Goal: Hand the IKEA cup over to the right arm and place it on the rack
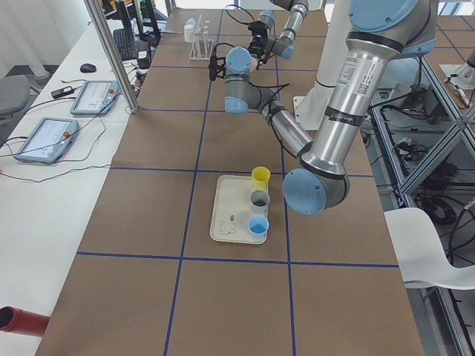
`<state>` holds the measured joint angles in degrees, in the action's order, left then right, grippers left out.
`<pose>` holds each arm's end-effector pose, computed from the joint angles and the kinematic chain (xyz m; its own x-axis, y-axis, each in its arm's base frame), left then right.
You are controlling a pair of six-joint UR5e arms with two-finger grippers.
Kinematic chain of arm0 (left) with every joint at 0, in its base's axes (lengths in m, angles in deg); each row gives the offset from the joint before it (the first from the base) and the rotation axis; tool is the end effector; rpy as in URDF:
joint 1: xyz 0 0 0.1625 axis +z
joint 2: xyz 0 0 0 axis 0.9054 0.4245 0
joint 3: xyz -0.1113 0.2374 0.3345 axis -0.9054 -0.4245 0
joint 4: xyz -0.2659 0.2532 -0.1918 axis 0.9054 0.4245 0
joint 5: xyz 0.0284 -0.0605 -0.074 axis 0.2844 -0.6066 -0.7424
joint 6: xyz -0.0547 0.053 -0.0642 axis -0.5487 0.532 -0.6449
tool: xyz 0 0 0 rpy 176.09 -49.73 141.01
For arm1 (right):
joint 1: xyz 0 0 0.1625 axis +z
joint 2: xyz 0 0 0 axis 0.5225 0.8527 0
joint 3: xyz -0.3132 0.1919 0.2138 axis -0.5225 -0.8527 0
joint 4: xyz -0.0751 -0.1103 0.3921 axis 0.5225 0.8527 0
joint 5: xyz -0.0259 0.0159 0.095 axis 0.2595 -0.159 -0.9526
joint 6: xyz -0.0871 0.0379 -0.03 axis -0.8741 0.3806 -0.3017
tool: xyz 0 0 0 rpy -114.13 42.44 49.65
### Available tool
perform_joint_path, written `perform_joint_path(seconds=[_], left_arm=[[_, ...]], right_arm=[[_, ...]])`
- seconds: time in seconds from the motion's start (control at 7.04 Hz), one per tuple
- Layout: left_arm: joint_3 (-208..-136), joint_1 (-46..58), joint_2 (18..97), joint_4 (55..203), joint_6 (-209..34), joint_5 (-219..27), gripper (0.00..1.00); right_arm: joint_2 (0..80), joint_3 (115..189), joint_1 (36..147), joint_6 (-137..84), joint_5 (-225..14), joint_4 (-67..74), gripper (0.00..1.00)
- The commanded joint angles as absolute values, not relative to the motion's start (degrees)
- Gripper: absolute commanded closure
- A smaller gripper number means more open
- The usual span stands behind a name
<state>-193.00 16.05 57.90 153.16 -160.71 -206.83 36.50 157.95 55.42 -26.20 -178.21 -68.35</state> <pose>0.2843 -0.4251 0.1997 -0.0187 0.0650 -0.9977 0.1105 0.9919 0.0626 -0.4446 -0.3320 0.2085 0.1888 -0.9601 0.2062 -0.4960 0.0880 0.8638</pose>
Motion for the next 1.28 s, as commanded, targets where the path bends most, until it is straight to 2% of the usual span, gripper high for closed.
perform_joint_path(seconds=[0.0,0.14,0.57,1.14], left_arm=[[-192.9,15.4,57.0,153.1,-159.4,-207.1,0.00],[-193.1,15.3,55.0,153.2,-156.1,-206.7,0.00],[-193.1,15.0,54.0,153.2,-154.5,-206.6,0.00],[-193.2,15.0,54.0,153.3,-154.5,-206.5,0.00]], right_arm=[[36.6,158.3,55.5,-26.1,-175.4,-69.3,0.83],[36.7,158.1,55.7,-26.1,-172.4,-69.0,1.00],[39.8,157.8,62.0,-25.9,-168.7,-62.5,1.00],[39.9,158.2,75.1,-26.4,-169.1,-42.4,1.00]])
